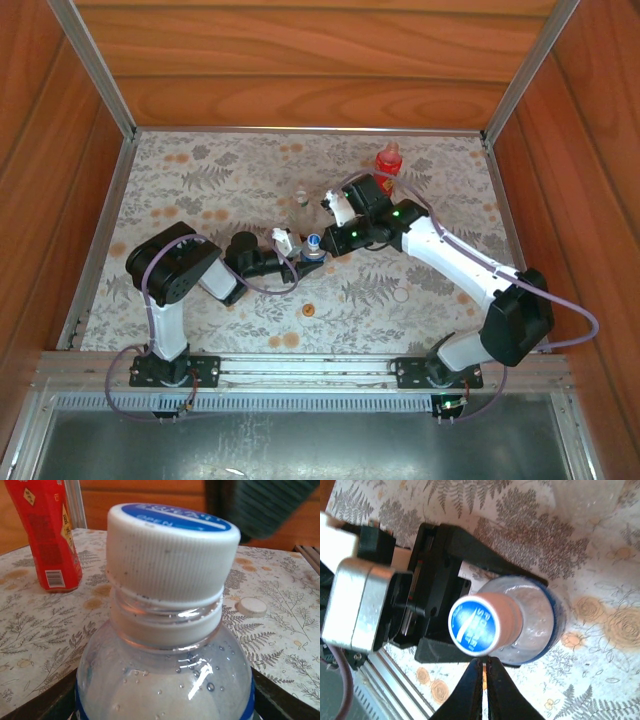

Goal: Screw on the bottle caps

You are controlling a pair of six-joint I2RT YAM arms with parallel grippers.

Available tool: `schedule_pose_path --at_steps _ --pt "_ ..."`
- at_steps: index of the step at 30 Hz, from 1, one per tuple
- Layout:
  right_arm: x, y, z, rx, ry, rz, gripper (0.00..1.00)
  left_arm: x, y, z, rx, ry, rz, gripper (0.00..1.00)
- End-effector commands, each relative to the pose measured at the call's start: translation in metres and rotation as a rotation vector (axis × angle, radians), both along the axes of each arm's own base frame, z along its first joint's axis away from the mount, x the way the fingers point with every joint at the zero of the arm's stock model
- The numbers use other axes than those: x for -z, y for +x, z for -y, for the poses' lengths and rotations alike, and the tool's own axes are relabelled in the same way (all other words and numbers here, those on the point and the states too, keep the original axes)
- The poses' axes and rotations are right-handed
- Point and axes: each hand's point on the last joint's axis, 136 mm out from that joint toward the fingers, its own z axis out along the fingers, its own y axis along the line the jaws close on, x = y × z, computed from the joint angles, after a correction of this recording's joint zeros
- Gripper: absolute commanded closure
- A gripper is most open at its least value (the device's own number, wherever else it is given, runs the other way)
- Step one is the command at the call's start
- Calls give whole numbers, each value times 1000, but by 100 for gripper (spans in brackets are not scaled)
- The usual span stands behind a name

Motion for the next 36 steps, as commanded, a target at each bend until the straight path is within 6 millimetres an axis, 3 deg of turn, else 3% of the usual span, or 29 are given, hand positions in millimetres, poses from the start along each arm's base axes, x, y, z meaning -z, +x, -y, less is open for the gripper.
schedule_pose_path --at_steps 1,7,13,22,36 --pt "-9 -9 4 -7 32 -19 85 52 -16 -12 3 121 -223 44" --pt "-20 11 4 30 65 33 81 52 -17 -11 12 122 -220 44" --pt "-15 24 -3 7 30 34 66 53 -19 -11 22 123 -218 44" --pt "9 27 -5 4 -15 -24 71 54 -20 -11 29 125 -216 44" --pt "67 17 23 62 -206 -135 79 54 -21 -12 29 128 -211 44"
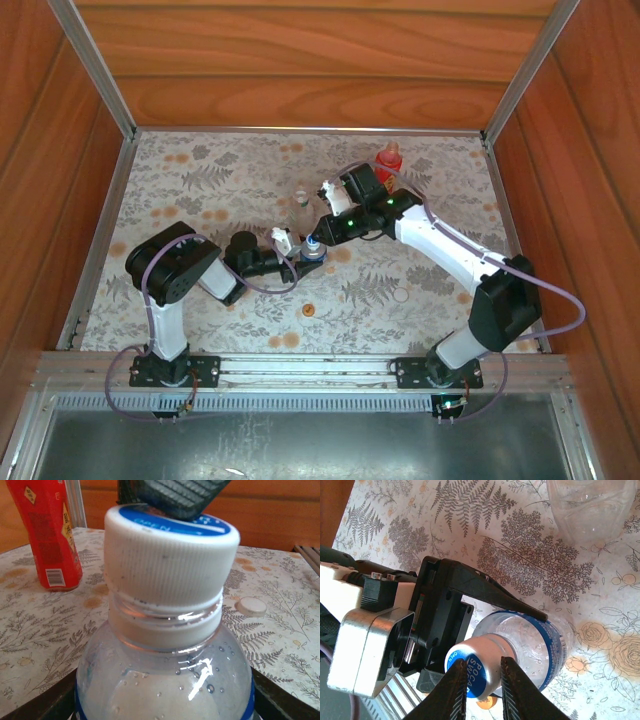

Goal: Screw on the bottle caps

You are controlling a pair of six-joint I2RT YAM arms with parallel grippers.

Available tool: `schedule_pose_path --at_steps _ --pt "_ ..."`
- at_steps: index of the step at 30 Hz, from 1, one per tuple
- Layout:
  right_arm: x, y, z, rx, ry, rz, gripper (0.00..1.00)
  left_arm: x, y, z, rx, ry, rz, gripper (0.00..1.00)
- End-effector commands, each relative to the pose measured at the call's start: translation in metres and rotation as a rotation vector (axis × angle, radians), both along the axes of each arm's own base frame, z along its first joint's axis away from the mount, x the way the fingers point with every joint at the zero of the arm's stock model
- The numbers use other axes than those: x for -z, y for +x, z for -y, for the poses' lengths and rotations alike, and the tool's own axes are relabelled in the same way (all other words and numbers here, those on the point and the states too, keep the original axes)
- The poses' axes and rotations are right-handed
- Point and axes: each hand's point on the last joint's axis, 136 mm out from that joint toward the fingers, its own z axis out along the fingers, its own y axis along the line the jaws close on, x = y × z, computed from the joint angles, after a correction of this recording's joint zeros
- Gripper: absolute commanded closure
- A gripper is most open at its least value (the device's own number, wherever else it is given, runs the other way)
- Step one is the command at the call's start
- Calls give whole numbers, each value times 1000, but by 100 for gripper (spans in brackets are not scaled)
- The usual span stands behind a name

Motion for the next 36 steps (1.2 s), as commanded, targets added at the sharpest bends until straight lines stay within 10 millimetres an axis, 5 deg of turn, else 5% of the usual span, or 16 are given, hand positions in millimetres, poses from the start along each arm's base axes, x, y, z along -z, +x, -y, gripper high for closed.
schedule_pose_path --at_steps 1,7,21,28,36 --pt "69 -13 35 53 -245 -133 79 54 -21 -11 26 129 -209 44" --pt "92 -18 48 70 -342 -184 81 55 -21 -10 28 130 -208 44" --pt "100 -16 61 97 -424 -178 81 58 -21 -12 24 137 -210 44" --pt "48 -7 42 93 -272 -75 73 55 -23 -11 36 129 -213 44" --pt "-21 -11 46 -62 -141 262 61 22 -38 -9 107 56 -238 44"
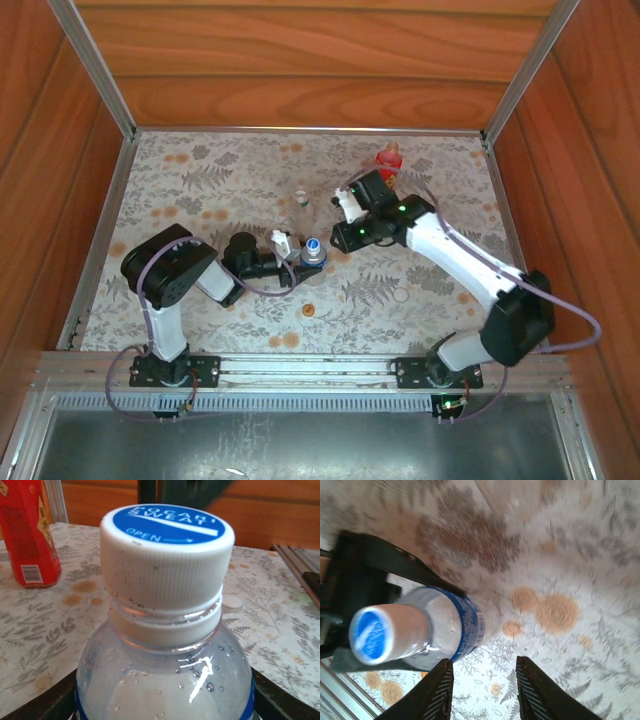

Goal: Screw on the bottle caps

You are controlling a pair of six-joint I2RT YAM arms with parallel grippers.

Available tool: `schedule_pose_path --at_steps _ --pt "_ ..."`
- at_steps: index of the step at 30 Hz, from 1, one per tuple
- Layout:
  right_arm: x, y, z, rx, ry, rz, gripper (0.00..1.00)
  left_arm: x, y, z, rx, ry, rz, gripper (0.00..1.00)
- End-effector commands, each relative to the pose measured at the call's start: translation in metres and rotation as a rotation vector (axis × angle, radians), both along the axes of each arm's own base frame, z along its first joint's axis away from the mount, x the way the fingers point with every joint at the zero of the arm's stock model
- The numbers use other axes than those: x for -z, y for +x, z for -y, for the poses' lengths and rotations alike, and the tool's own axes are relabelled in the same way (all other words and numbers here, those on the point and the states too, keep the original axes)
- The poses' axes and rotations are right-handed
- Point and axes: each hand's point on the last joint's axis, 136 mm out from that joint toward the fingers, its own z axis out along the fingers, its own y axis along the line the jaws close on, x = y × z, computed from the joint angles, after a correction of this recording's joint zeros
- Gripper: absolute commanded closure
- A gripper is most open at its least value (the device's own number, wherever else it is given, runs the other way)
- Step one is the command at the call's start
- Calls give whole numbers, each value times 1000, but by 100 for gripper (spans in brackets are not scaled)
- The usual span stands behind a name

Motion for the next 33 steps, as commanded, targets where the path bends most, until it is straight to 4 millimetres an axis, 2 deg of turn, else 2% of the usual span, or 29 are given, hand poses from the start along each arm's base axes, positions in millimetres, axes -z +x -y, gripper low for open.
schedule_pose_path --at_steps 1,5,8,13,17,22,26,33 --pt "-25 -8 0 -146 36 153 61 21 -22 -7 52 55 -186 44" --pt "-59 -15 -13 -231 149 256 57 20 -18 -8 29 62 -176 44" --pt "-66 -9 -20 -186 140 279 50 30 -10 -9 -15 85 -169 44" --pt "-48 7 -18 -62 -27 268 38 37 -7 -9 -25 97 -183 44" --pt "-33 7 -27 -77 -80 251 35 42 -7 -12 -45 111 -195 44" --pt "-20 2 -48 -155 -119 231 33 46 -10 -23 -78 129 -200 44" --pt "-18 -2 -64 -193 -121 227 33 46 -13 -26 -84 134 -198 44" --pt "-9 -12 -66 -226 -160 215 36 44 -13 -24 -76 124 -213 44"
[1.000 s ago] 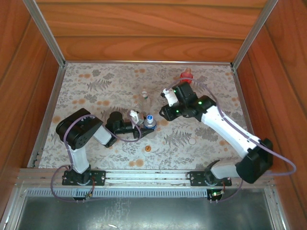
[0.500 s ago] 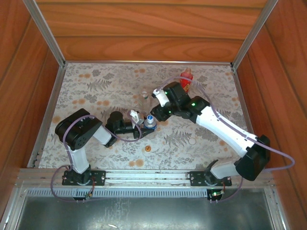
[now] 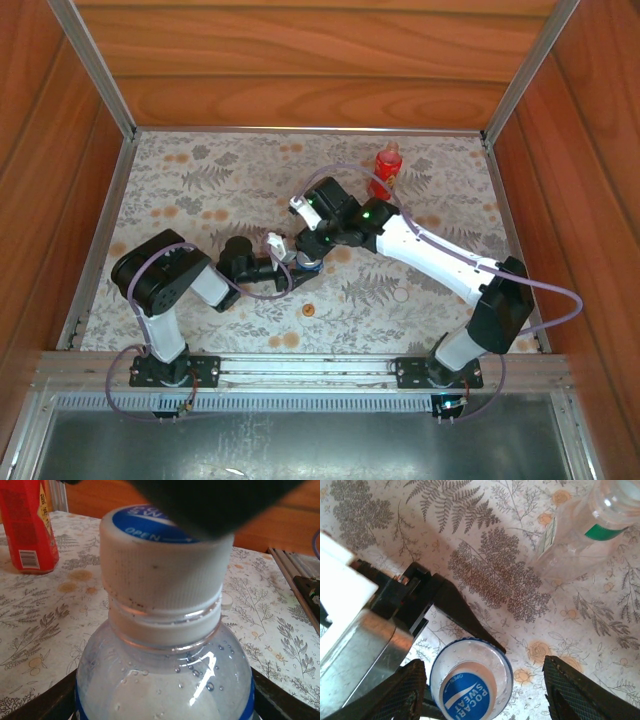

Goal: Screw on the bottle caps

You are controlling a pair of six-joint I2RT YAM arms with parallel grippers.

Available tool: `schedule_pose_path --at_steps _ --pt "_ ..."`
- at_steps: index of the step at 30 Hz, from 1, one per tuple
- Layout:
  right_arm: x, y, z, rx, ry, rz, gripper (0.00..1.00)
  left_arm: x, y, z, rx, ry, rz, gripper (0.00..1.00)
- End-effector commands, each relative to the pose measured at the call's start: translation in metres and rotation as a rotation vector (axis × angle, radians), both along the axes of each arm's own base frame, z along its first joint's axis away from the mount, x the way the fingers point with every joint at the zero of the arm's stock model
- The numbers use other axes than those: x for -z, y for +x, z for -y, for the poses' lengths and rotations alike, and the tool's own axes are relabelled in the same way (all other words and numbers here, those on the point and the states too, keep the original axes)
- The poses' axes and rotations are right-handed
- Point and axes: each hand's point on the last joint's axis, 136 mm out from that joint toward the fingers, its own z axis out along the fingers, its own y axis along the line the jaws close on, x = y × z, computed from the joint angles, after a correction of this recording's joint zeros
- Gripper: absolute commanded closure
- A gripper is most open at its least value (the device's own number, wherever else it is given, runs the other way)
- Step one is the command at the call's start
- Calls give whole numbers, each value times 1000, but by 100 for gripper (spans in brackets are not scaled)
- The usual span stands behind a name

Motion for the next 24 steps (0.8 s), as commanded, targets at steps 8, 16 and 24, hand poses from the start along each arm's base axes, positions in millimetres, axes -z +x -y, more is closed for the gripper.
schedule_pose_path --at_steps 8,16,24 --pt "14 -8 3 -10 -58 -41 49 41 -5 -10 -28 101 -177 44" --pt "21 -9 4 -18 -91 -66 62 41 -5 -10 -31 103 -179 44" --pt "13 -15 0 -63 -61 -75 72 41 -10 -11 -18 102 -185 44"
